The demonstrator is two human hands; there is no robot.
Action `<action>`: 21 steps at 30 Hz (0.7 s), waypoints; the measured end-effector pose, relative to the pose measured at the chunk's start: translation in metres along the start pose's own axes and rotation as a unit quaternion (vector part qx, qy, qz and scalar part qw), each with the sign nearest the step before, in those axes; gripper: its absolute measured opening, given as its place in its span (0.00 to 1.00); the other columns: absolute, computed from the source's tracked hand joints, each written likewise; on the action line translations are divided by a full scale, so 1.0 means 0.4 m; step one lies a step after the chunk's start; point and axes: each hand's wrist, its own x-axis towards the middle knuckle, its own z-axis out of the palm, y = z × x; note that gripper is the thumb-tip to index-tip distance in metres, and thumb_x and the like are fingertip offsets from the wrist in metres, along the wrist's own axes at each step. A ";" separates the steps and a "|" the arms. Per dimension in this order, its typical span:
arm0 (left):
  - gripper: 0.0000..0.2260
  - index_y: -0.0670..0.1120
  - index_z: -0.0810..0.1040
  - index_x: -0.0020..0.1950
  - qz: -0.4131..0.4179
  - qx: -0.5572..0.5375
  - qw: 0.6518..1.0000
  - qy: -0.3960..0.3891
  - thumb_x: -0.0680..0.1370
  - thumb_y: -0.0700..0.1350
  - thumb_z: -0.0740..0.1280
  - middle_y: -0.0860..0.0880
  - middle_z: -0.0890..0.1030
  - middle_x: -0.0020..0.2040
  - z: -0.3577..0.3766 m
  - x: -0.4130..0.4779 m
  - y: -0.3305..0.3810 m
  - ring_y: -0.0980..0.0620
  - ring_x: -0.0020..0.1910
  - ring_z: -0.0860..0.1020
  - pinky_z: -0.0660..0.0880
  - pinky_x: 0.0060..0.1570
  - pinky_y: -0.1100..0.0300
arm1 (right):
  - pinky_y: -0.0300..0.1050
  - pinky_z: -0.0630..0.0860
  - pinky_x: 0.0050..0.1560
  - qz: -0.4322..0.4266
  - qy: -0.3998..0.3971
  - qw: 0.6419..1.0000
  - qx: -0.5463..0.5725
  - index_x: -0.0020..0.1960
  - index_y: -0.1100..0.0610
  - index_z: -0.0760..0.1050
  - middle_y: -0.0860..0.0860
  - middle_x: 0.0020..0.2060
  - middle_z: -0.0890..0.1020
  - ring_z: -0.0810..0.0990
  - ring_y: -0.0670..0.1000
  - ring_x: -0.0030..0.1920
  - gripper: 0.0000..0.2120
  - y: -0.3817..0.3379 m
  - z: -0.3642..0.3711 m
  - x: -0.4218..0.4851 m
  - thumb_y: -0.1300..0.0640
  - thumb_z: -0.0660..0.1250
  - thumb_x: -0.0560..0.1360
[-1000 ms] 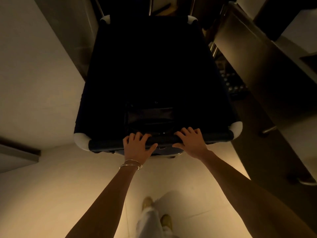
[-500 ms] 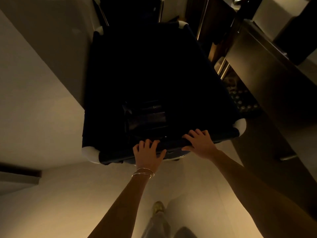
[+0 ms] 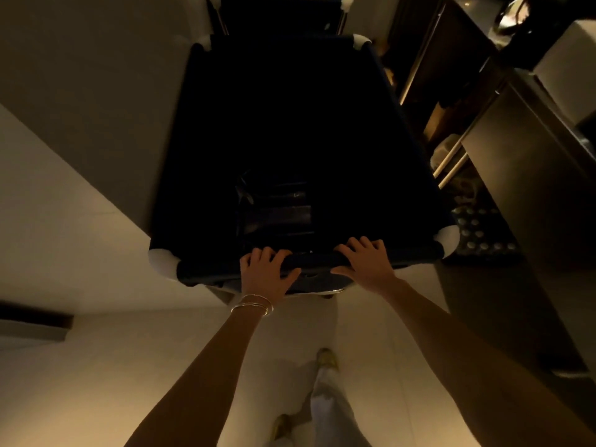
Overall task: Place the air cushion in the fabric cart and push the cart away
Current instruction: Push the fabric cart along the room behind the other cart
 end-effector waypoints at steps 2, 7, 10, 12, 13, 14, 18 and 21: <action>0.25 0.50 0.80 0.53 -0.005 -0.005 1.000 -0.015 0.70 0.64 0.54 0.45 0.80 0.42 0.003 0.051 -0.011 0.43 0.43 0.77 0.71 0.46 0.48 | 0.56 0.64 0.57 -0.006 0.008 1.000 0.005 0.64 0.53 0.71 0.57 0.58 0.76 0.71 0.60 0.58 0.41 0.015 -0.014 0.051 0.31 0.39 0.66; 0.25 0.49 0.80 0.51 -0.024 -0.006 1.000 -0.018 0.69 0.64 0.54 0.45 0.80 0.42 0.012 0.180 -0.030 0.42 0.42 0.77 0.72 0.47 0.47 | 0.57 0.63 0.59 -0.018 0.003 1.000 -0.001 0.66 0.53 0.68 0.57 0.61 0.74 0.69 0.60 0.61 0.39 0.056 -0.038 0.174 0.30 0.40 0.68; 0.26 0.50 0.80 0.52 -0.028 -0.008 0.999 -0.027 0.69 0.64 0.54 0.45 0.80 0.43 0.024 0.250 -0.050 0.42 0.44 0.77 0.71 0.49 0.46 | 0.56 0.63 0.60 -0.025 0.001 1.000 -0.005 0.66 0.52 0.68 0.56 0.62 0.74 0.69 0.59 0.61 0.38 0.081 -0.039 0.249 0.30 0.41 0.69; 0.28 0.50 0.79 0.55 -0.033 -0.013 0.998 -0.043 0.69 0.65 0.52 0.45 0.80 0.45 0.029 0.296 -0.062 0.42 0.47 0.76 0.69 0.52 0.46 | 0.56 0.63 0.60 -0.026 0.006 1.000 -0.004 0.66 0.52 0.67 0.56 0.62 0.74 0.69 0.60 0.62 0.32 0.097 -0.041 0.295 0.32 0.49 0.73; 0.28 0.50 0.79 0.55 -0.034 -0.016 0.998 -0.051 0.69 0.66 0.52 0.45 0.80 0.46 0.031 0.318 -0.065 0.42 0.48 0.76 0.68 0.53 0.46 | 0.56 0.62 0.60 -0.027 0.007 1.000 -0.001 0.67 0.52 0.67 0.56 0.62 0.74 0.69 0.60 0.62 0.29 0.104 -0.042 0.315 0.34 0.53 0.74; 0.29 0.50 0.79 0.56 -0.034 -0.020 0.998 -0.053 0.69 0.66 0.51 0.45 0.80 0.47 0.030 0.339 -0.069 0.42 0.49 0.76 0.68 0.53 0.46 | 0.55 0.62 0.60 -0.028 0.010 1.000 -0.002 0.67 0.52 0.66 0.56 0.63 0.73 0.68 0.59 0.62 0.28 0.109 -0.046 0.336 0.35 0.55 0.75; 0.30 0.50 0.78 0.57 -0.030 -0.024 0.997 -0.062 0.69 0.66 0.50 0.44 0.80 0.48 0.026 0.414 -0.088 0.41 0.50 0.76 0.67 0.54 0.46 | 0.55 0.60 0.62 -0.011 -0.014 1.000 -0.008 0.68 0.49 0.64 0.54 0.64 0.71 0.66 0.58 0.64 0.28 0.122 -0.064 0.413 0.35 0.57 0.74; 0.32 0.50 0.77 0.59 -0.027 -0.024 0.996 -0.079 0.69 0.67 0.48 0.44 0.80 0.51 0.024 0.463 -0.105 0.41 0.52 0.75 0.67 0.55 0.47 | 0.55 0.59 0.63 0.007 -0.027 1.000 -0.004 0.68 0.48 0.63 0.53 0.64 0.71 0.66 0.57 0.65 0.28 0.124 -0.079 0.464 0.36 0.60 0.73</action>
